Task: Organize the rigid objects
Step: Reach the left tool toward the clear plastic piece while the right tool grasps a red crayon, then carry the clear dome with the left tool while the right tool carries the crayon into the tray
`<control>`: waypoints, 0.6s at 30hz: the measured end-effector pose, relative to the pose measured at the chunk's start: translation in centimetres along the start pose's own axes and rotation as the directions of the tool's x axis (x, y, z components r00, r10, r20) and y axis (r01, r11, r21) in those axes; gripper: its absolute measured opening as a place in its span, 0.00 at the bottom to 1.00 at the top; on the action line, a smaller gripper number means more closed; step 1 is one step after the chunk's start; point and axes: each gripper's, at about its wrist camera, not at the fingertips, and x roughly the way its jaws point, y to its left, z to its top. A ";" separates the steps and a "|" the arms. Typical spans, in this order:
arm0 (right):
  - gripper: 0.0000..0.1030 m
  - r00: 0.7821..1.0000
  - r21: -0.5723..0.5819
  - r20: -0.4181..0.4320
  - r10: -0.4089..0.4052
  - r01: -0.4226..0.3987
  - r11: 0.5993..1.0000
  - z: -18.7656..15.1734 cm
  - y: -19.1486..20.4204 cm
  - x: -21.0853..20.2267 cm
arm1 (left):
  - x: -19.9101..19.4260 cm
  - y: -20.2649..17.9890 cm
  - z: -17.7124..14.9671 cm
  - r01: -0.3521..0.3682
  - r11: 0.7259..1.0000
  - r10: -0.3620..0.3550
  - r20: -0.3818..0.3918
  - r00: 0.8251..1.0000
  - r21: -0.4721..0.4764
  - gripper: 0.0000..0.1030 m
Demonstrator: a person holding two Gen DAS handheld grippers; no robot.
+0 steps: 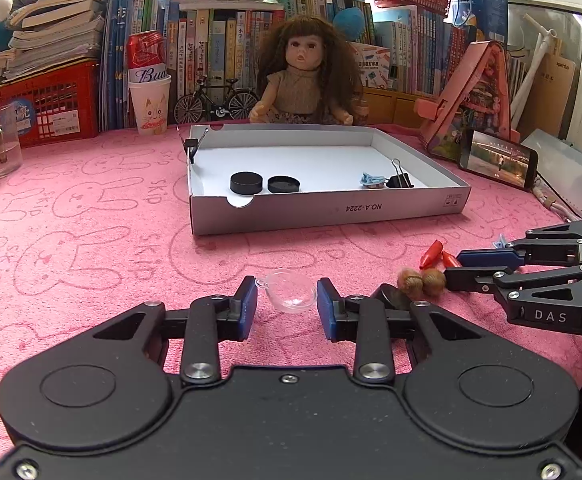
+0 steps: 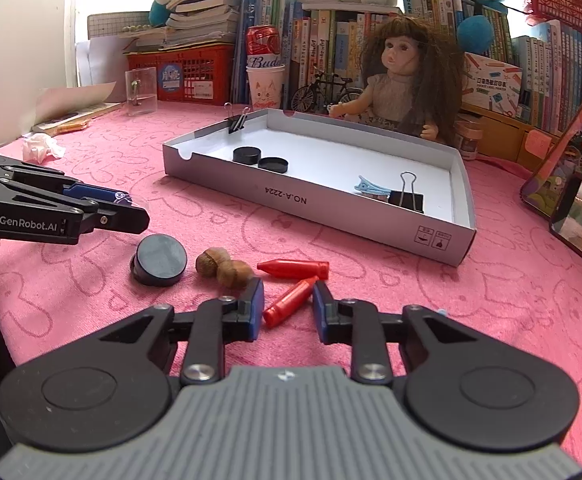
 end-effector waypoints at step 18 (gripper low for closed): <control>0.13 0.986 0.198 -0.018 -0.168 0.168 0.966 0.3 -0.5 -0.1 | 0.0 0.0 0.8 -0.008 1.000 0.008 0.016 1.000 -0.018 0.30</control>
